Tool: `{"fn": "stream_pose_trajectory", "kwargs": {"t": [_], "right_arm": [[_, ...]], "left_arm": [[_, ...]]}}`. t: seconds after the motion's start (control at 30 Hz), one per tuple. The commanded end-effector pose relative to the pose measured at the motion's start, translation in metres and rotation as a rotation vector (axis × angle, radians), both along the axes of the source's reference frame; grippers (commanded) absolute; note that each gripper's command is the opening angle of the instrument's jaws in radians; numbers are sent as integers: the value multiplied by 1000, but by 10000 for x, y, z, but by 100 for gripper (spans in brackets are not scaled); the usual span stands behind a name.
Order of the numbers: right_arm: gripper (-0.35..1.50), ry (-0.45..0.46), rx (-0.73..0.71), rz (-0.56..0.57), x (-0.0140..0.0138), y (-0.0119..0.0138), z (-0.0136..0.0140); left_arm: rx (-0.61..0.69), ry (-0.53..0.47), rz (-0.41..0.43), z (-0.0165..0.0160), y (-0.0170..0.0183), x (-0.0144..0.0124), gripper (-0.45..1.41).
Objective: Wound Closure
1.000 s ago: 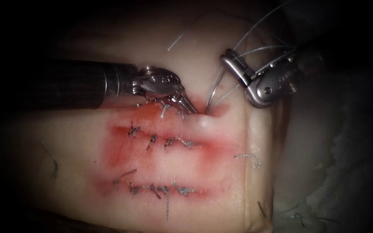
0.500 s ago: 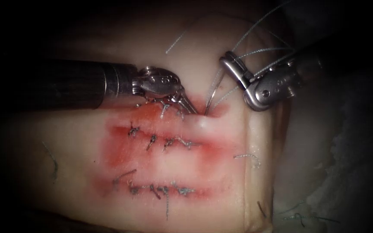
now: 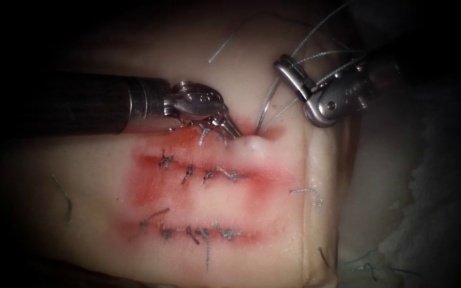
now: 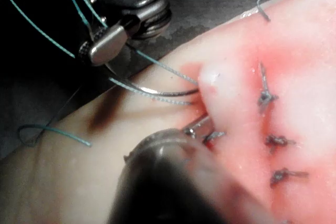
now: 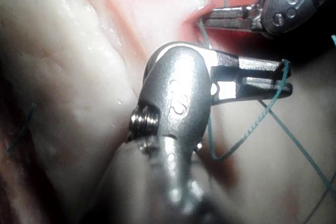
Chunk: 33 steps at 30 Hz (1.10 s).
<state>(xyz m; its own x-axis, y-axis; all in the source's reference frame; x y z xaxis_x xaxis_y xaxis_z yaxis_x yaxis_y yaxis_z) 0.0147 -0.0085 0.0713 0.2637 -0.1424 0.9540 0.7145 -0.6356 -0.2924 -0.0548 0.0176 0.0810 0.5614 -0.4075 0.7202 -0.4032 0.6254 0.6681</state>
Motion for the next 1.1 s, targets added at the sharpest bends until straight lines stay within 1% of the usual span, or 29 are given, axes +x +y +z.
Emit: {"fn": "stream_pose_trajectory", "kwargs": {"t": [0.03, 0.9, 1.1], "right_arm": [[-35, 4, -2, 0, 8, 0, 4], [-35, 3, -11, -4, 6, 7, 8], [-35, 13, -28, -25, 5, 9, 7]], "left_arm": [[-3, -2, -1, 3, 6, -7, -45], [0, -3, -1, 0, 8, -7, -45], [0, -3, 0, 0, 7, -7, -45]]}}
